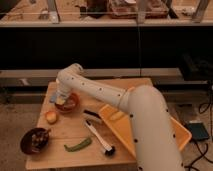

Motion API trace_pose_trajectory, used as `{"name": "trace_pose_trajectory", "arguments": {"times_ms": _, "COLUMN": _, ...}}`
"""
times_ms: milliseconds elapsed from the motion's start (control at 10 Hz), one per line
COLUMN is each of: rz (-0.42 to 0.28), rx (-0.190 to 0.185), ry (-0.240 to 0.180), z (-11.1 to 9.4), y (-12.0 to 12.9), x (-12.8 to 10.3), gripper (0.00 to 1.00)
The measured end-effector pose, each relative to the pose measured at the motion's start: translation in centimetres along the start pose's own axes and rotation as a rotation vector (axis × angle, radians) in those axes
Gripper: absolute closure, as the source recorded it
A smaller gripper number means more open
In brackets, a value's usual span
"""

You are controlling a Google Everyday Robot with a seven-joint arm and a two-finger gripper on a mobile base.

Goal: Wipe red bowl with sponge

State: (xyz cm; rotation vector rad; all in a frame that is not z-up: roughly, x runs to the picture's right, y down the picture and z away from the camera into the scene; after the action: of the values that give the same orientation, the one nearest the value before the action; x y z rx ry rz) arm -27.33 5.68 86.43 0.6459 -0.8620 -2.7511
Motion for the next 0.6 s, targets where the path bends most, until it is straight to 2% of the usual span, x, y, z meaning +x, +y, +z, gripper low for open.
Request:
{"name": "trace_pose_trajectory", "arguments": {"times_ms": 200, "rz": -0.002, "rx": 0.010, "ry": -0.004, "z": -0.1, "y": -2.0, "x": -0.9, "gripper": 1.00}}
{"name": "trace_pose_trajectory", "arguments": {"times_ms": 300, "rz": 0.014, "rx": 0.012, "ry": -0.003, "z": -0.4, "y": -2.4, "x": -2.0, "gripper": 1.00}}
{"name": "trace_pose_trajectory", "arguments": {"times_ms": 600, "rz": 0.099, "rx": 0.004, "ry": 0.015, "z": -1.9, "y": -2.7, "x": -6.0, "gripper": 1.00}}
